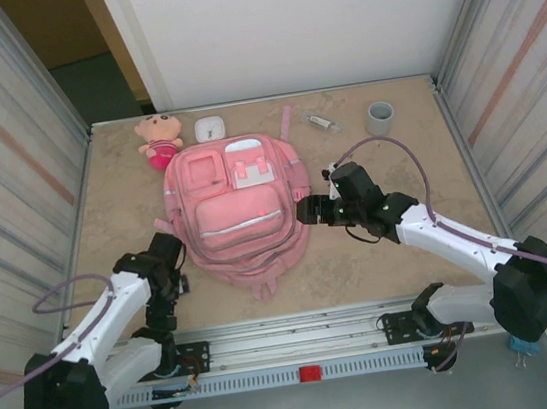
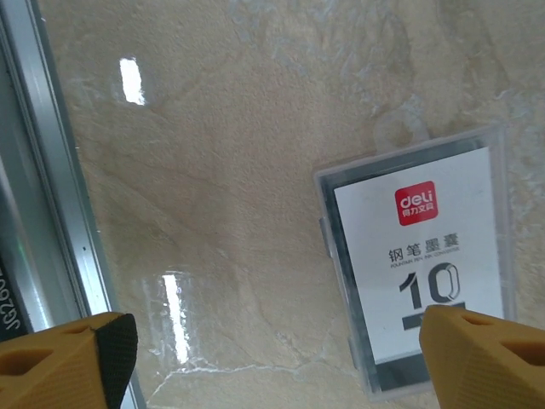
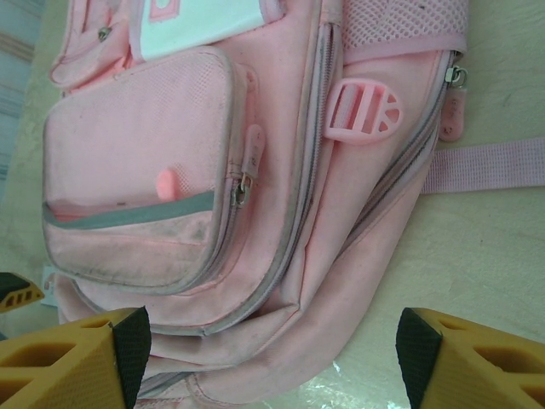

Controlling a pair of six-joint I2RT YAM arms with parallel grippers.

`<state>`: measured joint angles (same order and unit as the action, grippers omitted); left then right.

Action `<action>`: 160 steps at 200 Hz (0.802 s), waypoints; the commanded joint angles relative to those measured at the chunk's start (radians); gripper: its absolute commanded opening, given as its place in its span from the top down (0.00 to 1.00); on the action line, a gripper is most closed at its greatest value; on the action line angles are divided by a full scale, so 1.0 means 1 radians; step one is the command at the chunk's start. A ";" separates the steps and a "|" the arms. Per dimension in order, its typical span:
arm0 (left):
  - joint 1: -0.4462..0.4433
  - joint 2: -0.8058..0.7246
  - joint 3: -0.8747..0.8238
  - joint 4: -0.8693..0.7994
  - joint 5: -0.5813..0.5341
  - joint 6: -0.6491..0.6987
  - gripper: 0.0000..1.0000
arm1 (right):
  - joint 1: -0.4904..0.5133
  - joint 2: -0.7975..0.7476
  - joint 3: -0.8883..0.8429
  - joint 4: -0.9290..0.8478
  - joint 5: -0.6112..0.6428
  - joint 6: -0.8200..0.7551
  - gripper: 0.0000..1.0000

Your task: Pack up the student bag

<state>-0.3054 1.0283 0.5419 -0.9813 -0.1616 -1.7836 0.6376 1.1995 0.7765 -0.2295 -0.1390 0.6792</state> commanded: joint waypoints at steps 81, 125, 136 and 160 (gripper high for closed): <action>0.062 0.145 0.050 0.163 0.068 0.118 0.07 | 0.003 0.028 0.032 -0.010 0.007 -0.015 0.23; 0.076 0.099 0.060 0.149 0.025 0.142 0.06 | 0.001 0.033 0.033 -0.001 0.000 -0.015 0.23; 0.097 0.110 0.062 0.154 0.038 0.159 0.06 | 0.002 0.035 0.033 -0.002 -0.003 -0.015 0.23; 0.116 0.145 0.072 0.168 0.055 0.187 0.06 | 0.002 0.029 0.034 -0.009 0.001 -0.015 0.23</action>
<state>-0.2062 1.1503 0.5858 -0.8059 -0.0998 -1.6428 0.6376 1.2285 0.7765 -0.2325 -0.1356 0.6788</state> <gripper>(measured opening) 0.940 0.770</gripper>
